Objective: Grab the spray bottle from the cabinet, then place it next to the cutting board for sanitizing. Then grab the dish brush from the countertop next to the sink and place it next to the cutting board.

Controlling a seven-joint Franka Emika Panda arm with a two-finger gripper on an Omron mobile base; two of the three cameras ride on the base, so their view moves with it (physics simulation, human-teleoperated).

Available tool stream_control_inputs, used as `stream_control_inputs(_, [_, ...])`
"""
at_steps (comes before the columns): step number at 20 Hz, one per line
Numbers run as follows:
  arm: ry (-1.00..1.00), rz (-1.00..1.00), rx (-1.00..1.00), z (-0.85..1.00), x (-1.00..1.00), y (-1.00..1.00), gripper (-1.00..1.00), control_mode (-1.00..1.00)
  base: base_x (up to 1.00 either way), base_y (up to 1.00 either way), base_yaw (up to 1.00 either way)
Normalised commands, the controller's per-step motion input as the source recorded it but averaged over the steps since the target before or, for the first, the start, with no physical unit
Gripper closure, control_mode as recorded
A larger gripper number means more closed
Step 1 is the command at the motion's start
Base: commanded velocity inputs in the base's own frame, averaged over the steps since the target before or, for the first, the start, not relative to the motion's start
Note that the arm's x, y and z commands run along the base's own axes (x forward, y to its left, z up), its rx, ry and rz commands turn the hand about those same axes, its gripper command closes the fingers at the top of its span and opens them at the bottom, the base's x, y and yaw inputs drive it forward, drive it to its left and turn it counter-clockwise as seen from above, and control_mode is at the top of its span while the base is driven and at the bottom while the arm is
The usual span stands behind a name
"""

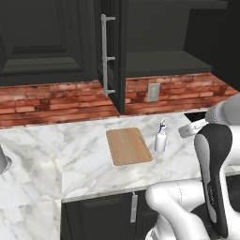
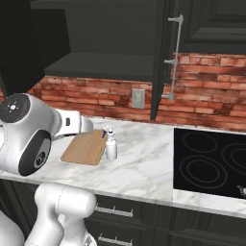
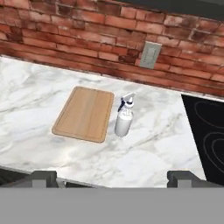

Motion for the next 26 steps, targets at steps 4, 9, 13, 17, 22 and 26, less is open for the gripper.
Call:
stream_control_inputs(4, [-0.33,-0.14,-0.04,0.00,0.00,0.00,-1.00,-1.00,0.00,0.00,0.00])
stream_control_inputs(9, [-0.27,-0.10,-0.02,-0.01,-0.06,0.01,-1.00,1.00,-0.10,0.00,-0.03])
stream_control_inputs(13, [0.00,0.00,0.00,0.00,0.00,0.00,-1.00,1.00,-0.71,-0.08,-0.13])
stream_control_inputs(17, [0.00,0.00,0.00,0.00,0.00,0.00,-1.00,1.00,-0.73,-0.38,-0.14])
stream_control_inputs(22, [0.00,0.00,0.00,0.00,0.00,0.00,-1.00,1.00,-0.26,-0.82,-0.15])
stream_control_inputs(26, [0.00,0.00,0.00,0.00,0.00,0.00,-1.00,1.00,0.00,-1.00,-0.27])
